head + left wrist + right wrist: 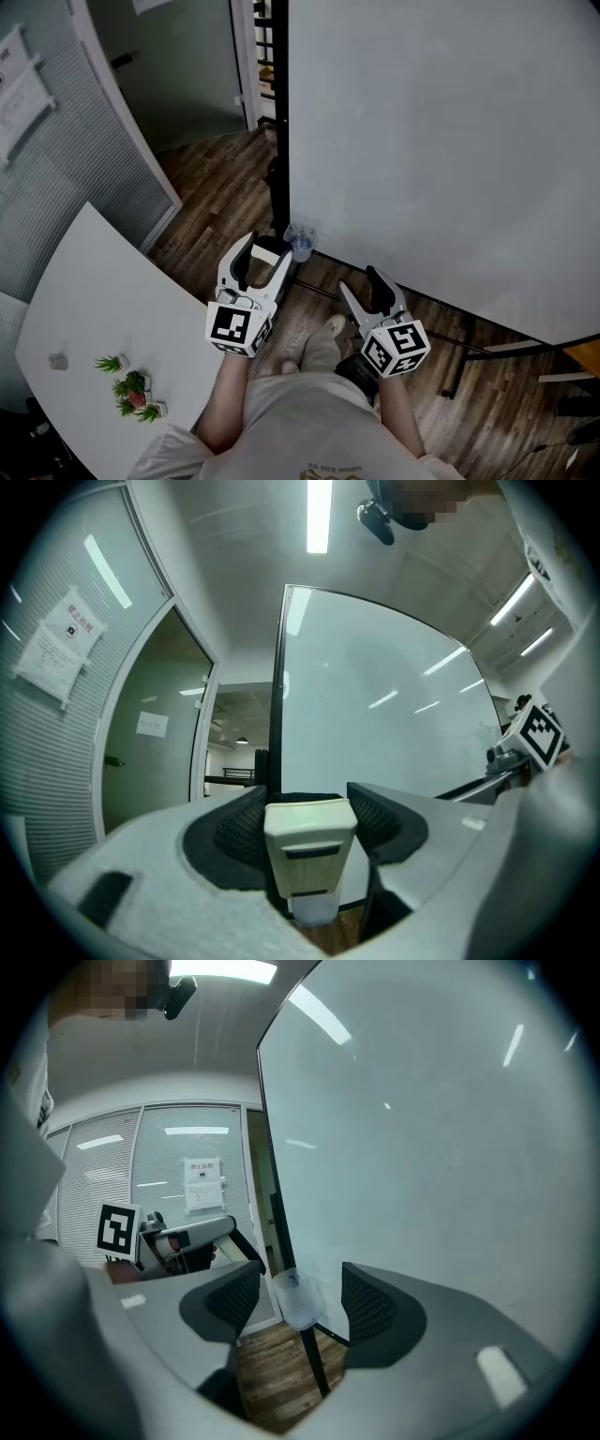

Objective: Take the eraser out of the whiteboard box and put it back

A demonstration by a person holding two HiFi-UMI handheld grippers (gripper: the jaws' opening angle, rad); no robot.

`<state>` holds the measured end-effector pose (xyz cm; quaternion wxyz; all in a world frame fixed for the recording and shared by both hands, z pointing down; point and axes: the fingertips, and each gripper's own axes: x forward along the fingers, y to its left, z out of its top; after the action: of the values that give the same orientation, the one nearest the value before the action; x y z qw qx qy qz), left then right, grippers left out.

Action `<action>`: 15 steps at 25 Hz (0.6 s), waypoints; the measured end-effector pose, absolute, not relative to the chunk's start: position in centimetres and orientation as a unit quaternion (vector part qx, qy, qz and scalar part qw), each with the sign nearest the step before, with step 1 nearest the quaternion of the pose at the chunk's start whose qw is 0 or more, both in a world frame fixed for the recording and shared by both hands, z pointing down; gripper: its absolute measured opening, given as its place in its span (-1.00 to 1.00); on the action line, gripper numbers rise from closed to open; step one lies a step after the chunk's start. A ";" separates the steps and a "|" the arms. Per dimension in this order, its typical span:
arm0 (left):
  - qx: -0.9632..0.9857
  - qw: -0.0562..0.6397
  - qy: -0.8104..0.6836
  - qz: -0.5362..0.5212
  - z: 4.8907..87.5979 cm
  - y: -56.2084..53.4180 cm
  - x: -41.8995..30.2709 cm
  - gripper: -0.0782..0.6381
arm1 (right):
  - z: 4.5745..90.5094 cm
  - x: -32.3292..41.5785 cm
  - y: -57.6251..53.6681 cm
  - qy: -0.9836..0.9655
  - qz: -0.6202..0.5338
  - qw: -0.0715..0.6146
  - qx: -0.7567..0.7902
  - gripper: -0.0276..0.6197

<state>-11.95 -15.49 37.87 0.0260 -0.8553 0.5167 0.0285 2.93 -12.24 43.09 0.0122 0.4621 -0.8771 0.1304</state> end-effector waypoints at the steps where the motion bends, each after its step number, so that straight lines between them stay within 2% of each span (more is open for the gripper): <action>1: -0.856 0.026 0.516 0.029 37.8 -15.5 -11.9 -0.04 | 43.1 2.9 -12.2 -0.877 0.130 0.012 0.462 -0.06; 15: -0.863 0.019 0.504 0.031 38.2 -17.3 -10.5 -0.04 | 43.6 4.2 -13.0 -0.870 0.140 0.013 0.473 -0.07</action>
<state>-10.46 -17.35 38.24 0.0192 -0.8630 0.5040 0.0308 4.20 -13.04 43.57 0.0125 0.4729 -0.8699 0.1398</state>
